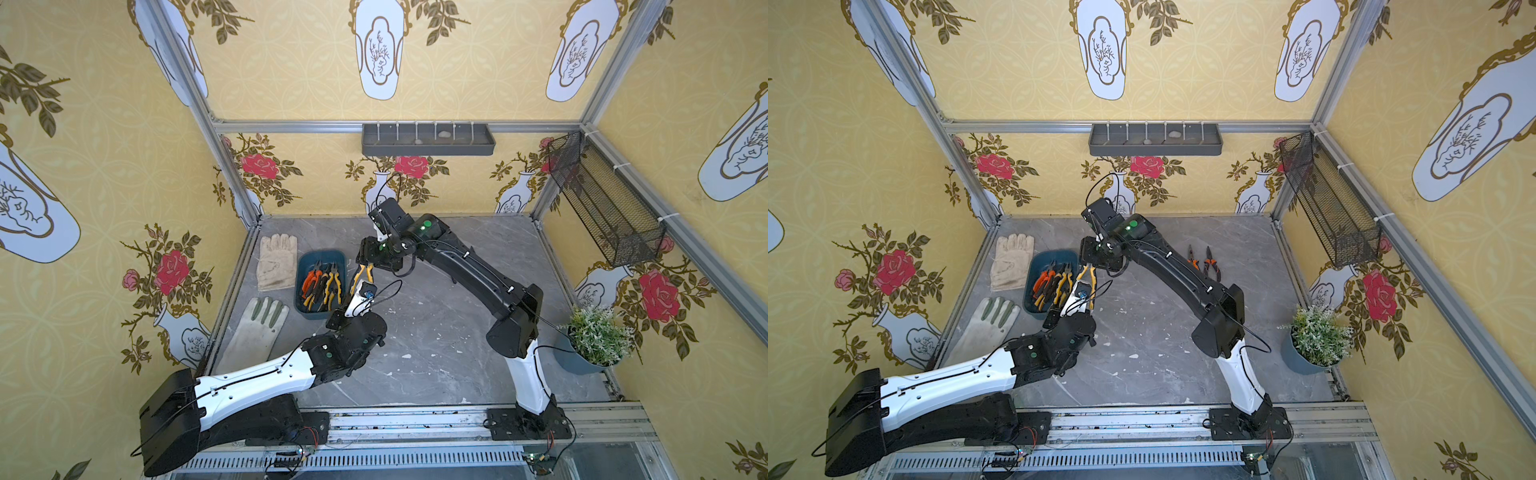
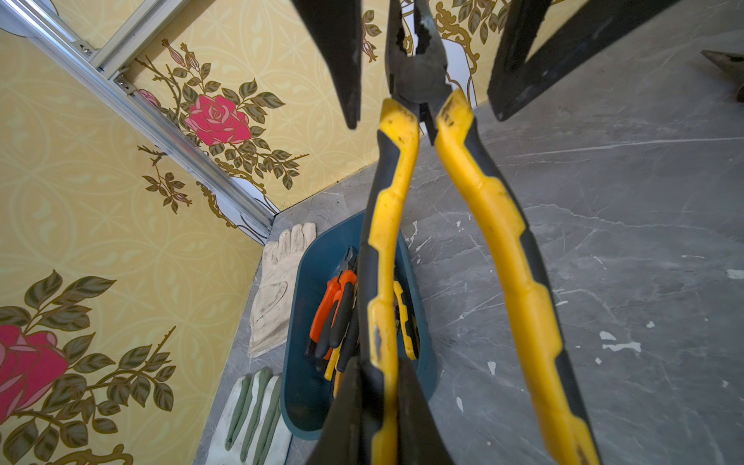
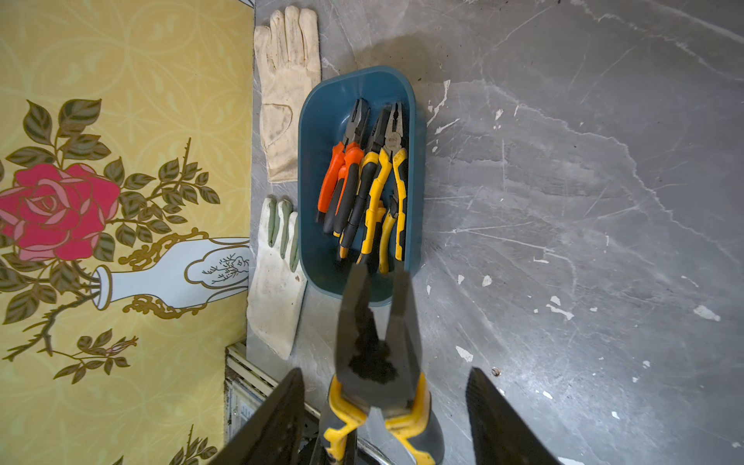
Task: Take the pliers out of the storage box
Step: Place the pliers at the center of the board.
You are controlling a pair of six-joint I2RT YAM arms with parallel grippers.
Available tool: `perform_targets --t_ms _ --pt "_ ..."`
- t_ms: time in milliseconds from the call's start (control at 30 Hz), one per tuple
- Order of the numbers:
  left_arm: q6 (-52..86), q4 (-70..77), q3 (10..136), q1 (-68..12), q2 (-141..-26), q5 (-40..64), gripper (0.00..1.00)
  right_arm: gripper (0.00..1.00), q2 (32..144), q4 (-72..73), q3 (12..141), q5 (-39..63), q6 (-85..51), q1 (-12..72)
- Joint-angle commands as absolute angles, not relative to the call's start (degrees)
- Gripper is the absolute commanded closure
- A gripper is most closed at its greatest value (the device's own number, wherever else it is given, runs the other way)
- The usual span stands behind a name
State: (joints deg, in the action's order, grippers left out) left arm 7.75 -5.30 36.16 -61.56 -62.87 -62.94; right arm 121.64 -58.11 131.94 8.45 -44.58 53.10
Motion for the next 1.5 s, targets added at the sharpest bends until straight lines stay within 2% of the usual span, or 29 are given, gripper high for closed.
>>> perform_targets --t_ms 0,100,167,367,667,1033,1167,1467 --pt "8.04 -2.87 36.74 -61.62 -62.69 -63.93 1.00 0.46 122.32 -56.95 131.93 5.15 -43.79 53.22" --pt "8.08 -3.21 36.96 -61.63 -62.41 -63.47 1.00 0.62 122.43 -57.13 131.92 2.96 -43.19 53.17" --pt "8.42 -3.92 37.09 -61.61 -62.19 -63.20 1.00 0.63 122.19 -57.22 131.92 1.68 -42.73 53.18" --pt "9.37 -4.74 37.08 -61.61 -61.79 -63.11 1.00 0.63 121.77 -57.39 132.13 -0.41 -41.30 53.22" --pt "9.66 -5.04 37.31 -61.70 -62.08 -62.92 1.00 0.49 121.65 -57.59 132.87 -2.32 -40.29 53.00" --pt "9.67 -5.58 37.88 -62.08 -62.18 -63.28 1.00 0.51 121.37 -54.20 131.05 1.76 -41.82 51.84" --pt "9.80 -5.87 37.88 -62.23 -62.09 -63.51 1.00 0.55 121.81 -53.94 131.05 2.87 -42.27 51.60" --pt "9.55 -6.06 38.06 -62.31 -61.70 -63.81 1.00 0.55 123.29 -52.87 130.78 5.48 -43.37 51.73"
